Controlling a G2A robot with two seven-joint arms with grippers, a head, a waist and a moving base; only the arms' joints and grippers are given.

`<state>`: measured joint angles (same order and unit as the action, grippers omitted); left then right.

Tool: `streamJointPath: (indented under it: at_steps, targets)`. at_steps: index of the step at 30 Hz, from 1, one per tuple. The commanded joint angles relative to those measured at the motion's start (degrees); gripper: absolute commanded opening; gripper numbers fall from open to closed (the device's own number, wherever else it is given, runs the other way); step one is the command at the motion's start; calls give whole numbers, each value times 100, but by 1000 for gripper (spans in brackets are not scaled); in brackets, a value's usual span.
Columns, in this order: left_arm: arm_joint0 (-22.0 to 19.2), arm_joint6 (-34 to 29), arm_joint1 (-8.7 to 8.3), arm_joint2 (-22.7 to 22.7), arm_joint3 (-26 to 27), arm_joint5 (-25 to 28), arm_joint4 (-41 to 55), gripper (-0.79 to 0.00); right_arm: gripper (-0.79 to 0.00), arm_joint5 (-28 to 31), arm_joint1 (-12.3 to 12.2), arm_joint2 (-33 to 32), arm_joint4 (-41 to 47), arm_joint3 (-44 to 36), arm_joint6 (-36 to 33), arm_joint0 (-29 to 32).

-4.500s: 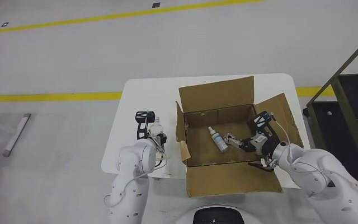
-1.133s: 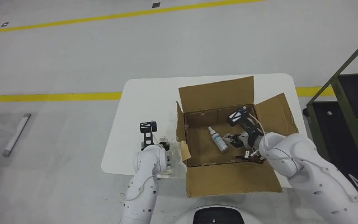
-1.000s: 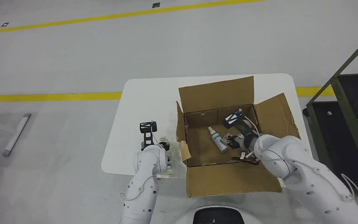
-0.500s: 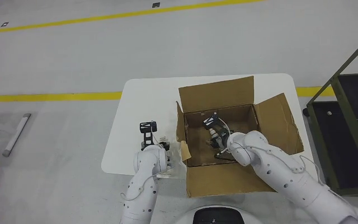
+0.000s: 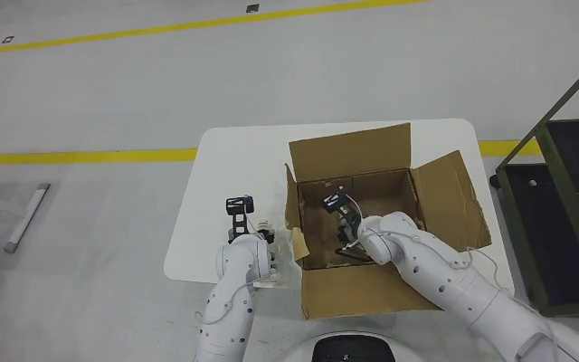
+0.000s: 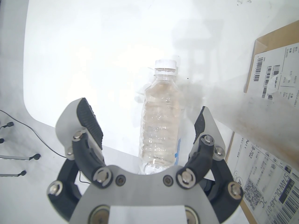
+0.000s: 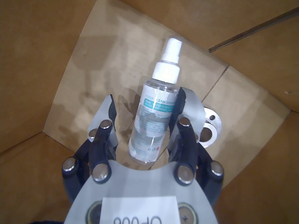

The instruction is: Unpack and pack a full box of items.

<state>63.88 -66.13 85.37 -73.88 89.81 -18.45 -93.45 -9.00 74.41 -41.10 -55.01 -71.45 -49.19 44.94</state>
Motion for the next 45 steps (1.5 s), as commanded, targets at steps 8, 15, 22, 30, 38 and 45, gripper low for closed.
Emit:
streamJointPath:
  at_steps: [8, 15, 22, 30, 38, 45]
  targets:
    - [0, 0, 0, 0, 0, 0, 0, 0, -785, -64, 101, -13, -32, 156, -9, -35]
    - [0, 0, 0, 0, 0, 0, 0, 0, -785, -212, 47, -420, -24, -391, 46, 126]
    - [0, 0, 0, 0, 0, 0, 0, 0, -785, -302, -266, -1437, -353, -2218, -377, 883]
    - [0, 0, 0, 0, 0, 0, 0, 0, -785, -508, -567, -3510, -47, -4681, -258, 2207]
    - [0, 0, 0, 0, 0, 0, 0, 0, -785, -647, -758, -5741, -961, -5888, -739, 3369]
    - [0, 0, 0, 0, 0, 0, 0, 0, -785, -490, -763, -6899, -1032, -6035, -1316, 4771]
